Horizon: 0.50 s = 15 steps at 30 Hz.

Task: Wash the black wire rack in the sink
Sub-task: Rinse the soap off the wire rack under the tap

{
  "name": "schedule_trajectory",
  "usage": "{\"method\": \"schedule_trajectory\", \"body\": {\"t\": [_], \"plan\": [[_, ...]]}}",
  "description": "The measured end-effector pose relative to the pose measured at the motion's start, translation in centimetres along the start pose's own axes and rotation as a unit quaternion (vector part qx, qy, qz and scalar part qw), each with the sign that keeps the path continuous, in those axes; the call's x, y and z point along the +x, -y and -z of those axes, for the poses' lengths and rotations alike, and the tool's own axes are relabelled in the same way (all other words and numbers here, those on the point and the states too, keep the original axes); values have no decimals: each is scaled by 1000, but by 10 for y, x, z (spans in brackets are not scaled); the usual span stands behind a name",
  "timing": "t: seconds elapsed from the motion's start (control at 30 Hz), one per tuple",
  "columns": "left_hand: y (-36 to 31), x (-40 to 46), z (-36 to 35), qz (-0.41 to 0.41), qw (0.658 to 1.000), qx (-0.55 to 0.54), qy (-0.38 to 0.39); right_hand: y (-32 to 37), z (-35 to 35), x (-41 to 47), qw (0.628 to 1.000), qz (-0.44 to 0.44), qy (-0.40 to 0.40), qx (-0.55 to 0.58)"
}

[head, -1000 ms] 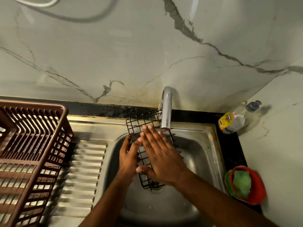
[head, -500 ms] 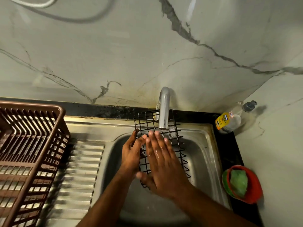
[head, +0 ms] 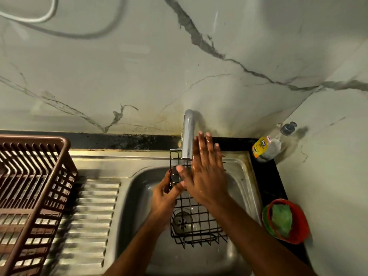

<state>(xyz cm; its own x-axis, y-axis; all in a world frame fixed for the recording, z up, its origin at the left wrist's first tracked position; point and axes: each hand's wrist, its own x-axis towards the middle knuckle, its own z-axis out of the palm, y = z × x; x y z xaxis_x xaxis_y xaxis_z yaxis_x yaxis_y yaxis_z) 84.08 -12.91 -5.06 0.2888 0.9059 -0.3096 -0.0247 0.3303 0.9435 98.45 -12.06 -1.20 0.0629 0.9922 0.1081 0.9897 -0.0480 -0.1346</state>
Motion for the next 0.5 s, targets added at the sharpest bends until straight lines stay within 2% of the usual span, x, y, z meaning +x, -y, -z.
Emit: {"method": "schedule_trajectory", "body": {"t": [0.1,0.27,0.4,0.5], "plan": [[3,2,2,-15,1000,0,7,12,2,11,1000,9,-10,-12],[9,8,22,-29,999,21,6,-3,-10,-20,995,98,8,-6],[11,7,35,-29,998,36,30,-35,2,-16,993,3,51,109],[9,6,42,-30,997,56,46,-53,12,-5,951,-64,122,276]]}}
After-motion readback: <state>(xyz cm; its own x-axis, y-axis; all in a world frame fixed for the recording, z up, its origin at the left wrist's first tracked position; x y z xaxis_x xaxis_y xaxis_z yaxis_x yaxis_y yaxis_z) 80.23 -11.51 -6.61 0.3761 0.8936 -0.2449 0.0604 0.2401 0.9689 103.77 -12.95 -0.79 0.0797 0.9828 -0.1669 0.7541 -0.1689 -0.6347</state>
